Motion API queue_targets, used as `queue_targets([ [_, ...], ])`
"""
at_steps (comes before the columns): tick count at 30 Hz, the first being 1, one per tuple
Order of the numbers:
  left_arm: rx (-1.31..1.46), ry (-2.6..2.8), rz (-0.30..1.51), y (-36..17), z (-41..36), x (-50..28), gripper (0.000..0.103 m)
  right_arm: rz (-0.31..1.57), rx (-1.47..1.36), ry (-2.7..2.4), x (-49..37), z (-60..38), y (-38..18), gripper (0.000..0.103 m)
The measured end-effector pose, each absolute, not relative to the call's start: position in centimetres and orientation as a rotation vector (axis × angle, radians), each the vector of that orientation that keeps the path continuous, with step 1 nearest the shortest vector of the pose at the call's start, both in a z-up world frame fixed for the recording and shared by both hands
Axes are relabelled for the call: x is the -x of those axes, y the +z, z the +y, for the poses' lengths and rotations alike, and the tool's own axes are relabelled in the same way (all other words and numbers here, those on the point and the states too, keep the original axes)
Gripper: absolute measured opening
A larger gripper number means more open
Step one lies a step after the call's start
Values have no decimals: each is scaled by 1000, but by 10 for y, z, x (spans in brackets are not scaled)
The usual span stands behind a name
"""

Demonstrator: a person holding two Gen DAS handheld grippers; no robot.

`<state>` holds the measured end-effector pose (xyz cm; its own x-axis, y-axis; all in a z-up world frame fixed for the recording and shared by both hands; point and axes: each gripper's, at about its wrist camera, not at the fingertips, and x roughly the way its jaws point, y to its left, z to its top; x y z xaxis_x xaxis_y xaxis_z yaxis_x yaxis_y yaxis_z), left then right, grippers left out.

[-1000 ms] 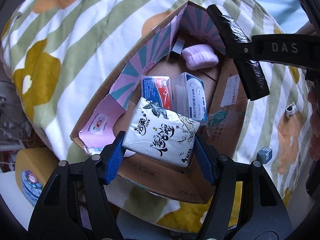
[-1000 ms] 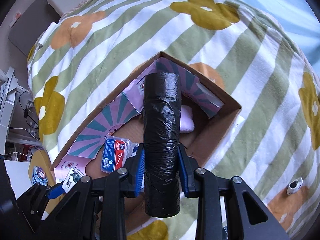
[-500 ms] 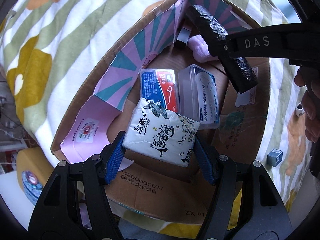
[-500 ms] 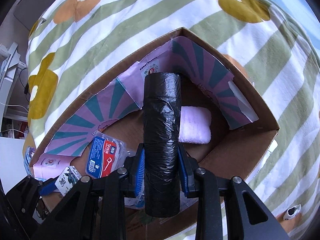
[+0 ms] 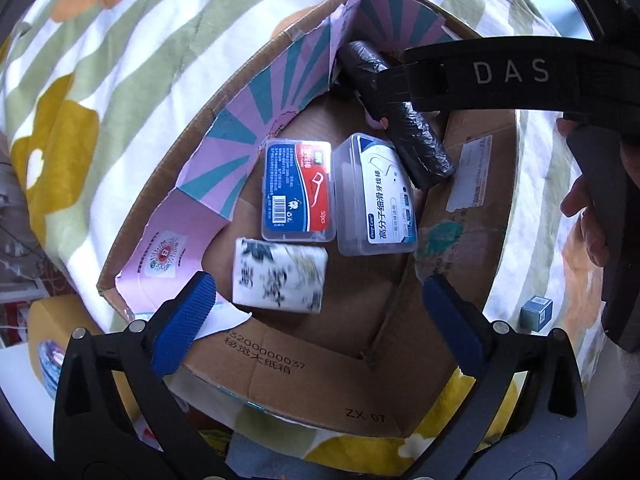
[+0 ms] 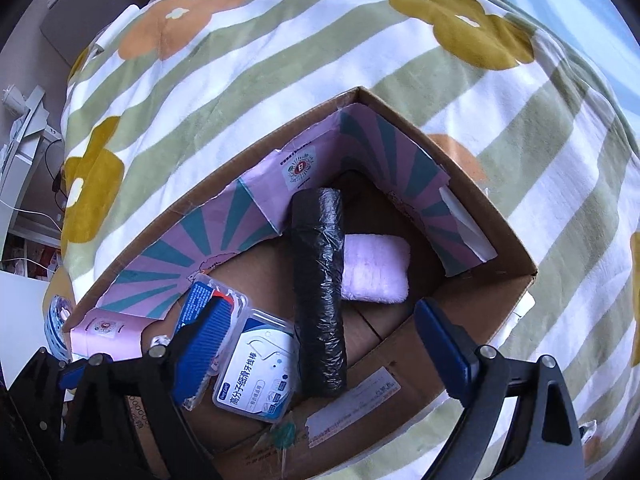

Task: Organize objects
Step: 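Release the tissue pack from left tool while right tool drops black bag in box, then withdraw both open tools from the box toward the blue box and toy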

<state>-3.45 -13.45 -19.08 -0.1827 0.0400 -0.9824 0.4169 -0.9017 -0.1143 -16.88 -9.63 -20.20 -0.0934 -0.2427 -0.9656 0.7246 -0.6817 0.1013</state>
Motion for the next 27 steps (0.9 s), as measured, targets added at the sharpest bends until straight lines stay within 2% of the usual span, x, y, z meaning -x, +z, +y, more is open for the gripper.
queue_targets([
  [7,-1801,-2204,526,-182,-134,32,103,529,-1511,-1853,160,-91,-190,92],
  [14,-1789,-2270,482,-152,-127,31,103,494,-1515,-1905,150,-72,-156,92],
  [27,-1777,-2467,346,-78,-106,34,103,243,-1561,-2151,129,14,-74,93],
])
